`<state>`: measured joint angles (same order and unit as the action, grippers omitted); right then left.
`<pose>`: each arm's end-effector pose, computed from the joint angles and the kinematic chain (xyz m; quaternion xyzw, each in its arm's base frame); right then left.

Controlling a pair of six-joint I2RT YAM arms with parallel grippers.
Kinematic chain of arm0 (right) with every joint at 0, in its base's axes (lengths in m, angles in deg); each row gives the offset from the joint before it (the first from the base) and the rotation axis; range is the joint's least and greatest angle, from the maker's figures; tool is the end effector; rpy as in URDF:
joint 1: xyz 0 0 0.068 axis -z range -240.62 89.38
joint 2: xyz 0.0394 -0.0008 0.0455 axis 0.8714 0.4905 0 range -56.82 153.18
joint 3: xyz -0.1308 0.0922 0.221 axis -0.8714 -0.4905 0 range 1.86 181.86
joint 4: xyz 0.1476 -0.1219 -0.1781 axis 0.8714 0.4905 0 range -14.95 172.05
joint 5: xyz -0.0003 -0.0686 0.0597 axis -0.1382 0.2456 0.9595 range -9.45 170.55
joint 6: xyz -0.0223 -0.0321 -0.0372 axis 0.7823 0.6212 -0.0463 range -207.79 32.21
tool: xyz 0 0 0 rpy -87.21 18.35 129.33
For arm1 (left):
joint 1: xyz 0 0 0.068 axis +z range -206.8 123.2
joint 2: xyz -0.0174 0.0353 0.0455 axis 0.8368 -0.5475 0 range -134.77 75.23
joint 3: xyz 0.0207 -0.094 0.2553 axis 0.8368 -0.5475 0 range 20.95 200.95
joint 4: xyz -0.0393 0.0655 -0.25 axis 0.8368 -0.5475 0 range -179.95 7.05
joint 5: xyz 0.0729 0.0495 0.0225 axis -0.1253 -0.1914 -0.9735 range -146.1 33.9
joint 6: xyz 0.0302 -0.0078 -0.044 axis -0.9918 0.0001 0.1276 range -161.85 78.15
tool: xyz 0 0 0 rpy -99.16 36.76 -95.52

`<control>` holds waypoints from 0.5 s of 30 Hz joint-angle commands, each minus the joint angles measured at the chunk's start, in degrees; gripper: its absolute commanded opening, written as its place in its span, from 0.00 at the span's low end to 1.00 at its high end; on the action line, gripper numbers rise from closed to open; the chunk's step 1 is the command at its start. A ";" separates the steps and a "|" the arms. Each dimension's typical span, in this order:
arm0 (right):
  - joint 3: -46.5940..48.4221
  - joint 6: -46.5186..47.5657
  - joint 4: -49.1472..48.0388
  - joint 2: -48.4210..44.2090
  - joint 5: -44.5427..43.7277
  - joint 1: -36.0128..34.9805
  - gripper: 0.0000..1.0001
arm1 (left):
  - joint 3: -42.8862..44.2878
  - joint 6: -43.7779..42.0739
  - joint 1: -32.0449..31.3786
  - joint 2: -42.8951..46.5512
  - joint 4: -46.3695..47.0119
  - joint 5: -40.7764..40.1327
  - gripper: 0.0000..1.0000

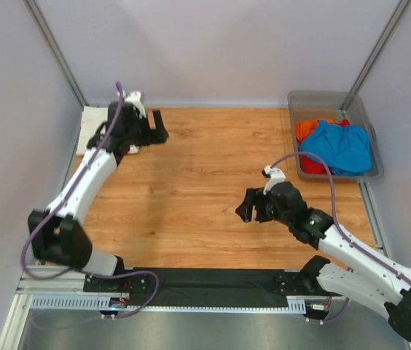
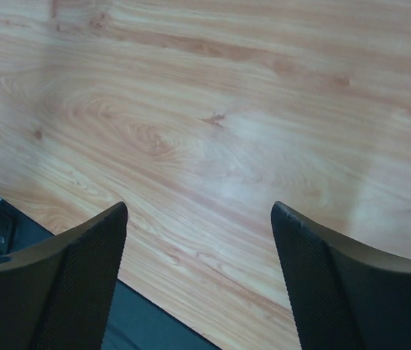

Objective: Fold and stack the t-shirts
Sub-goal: Reset both grippers

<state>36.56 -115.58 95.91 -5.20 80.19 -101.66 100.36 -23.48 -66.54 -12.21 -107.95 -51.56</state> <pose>0.1469 0.1277 0.2394 -0.1022 0.8921 0.2464 0.3646 0.3454 -0.0622 0.3428 -0.0472 0.8771 -0.1495 0.4539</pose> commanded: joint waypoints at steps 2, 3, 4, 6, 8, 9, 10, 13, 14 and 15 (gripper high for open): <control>-11.21 -20.16 -4.52 -11.08 -4.46 0.34 0.95 | -22.77 13.77 -10.46 20.31 5.08 11.26 0.98; -13.15 -22.81 -4.43 -13.19 -5.43 0.26 1.00 | -32.91 21.11 -11.96 23.77 8.18 13.29 0.99; -15.17 -25.18 -4.95 -16.95 -5.53 0.34 1.00 | -37.97 24.83 -14.76 27.11 11.43 16.26 1.00; -21.67 -32.39 -6.71 -21.36 -5.88 0.43 1.00 | -50.86 31.60 -16.97 36.66 21.33 18.40 1.00; -27.54 -39.32 -7.32 -28.10 -7.28 0.52 1.00 | -57.50 39.17 -18.73 45.81 28.55 20.51 1.00; -29.41 -40.84 -7.76 -30.24 -7.98 0.52 1.00 | -62.49 40.76 -18.91 48.65 29.81 21.04 1.00; -30.90 -41.46 -8.38 -32.87 -8.34 0.52 1.00 | -64.54 43.22 -18.92 51.81 30.35 21.21 1.00; -34.34 -45.50 -4.88 -41.40 -9.83 0.52 1.00 | -72.10 46.39 -18.92 64.29 32.28 19.91 1.00; -36.61 -47.08 -1.30 -45.42 -9.92 0.52 1.00 | -74.65 49.80 -18.92 70.07 35.86 19.64 1.00; -38.37 -49.53 0.39 -47.38 -9.49 0.52 1.00 | -81.11 52.70 -18.92 73.00 38.07 19.46 1.00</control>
<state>6.18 -155.57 90.99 -47.17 73.89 -101.20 26.68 17.87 -85.38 52.77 -83.99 -33.03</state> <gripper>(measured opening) 0.998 0.994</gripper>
